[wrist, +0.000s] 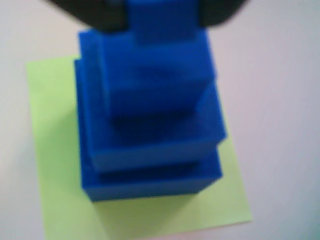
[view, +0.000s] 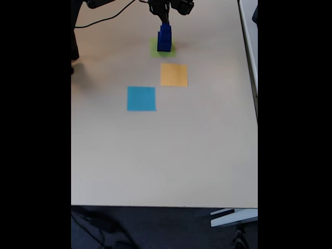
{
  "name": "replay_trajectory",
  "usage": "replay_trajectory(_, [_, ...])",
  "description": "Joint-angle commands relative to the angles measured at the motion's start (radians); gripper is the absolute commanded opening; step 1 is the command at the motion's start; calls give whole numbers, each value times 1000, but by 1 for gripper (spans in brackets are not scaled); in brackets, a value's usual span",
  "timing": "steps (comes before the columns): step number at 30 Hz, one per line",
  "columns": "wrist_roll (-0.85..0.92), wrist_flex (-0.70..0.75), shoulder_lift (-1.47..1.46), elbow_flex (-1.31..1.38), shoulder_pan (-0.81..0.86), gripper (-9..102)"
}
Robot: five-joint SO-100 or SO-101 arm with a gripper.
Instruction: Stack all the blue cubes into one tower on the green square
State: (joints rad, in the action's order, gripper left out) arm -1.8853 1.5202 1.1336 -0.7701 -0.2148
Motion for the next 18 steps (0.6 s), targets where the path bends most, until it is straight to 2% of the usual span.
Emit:
replay_trajectory(1, [3,-20,37,8,-3,0])
replay_trajectory(18, [12,-26,43,-8,3,1])
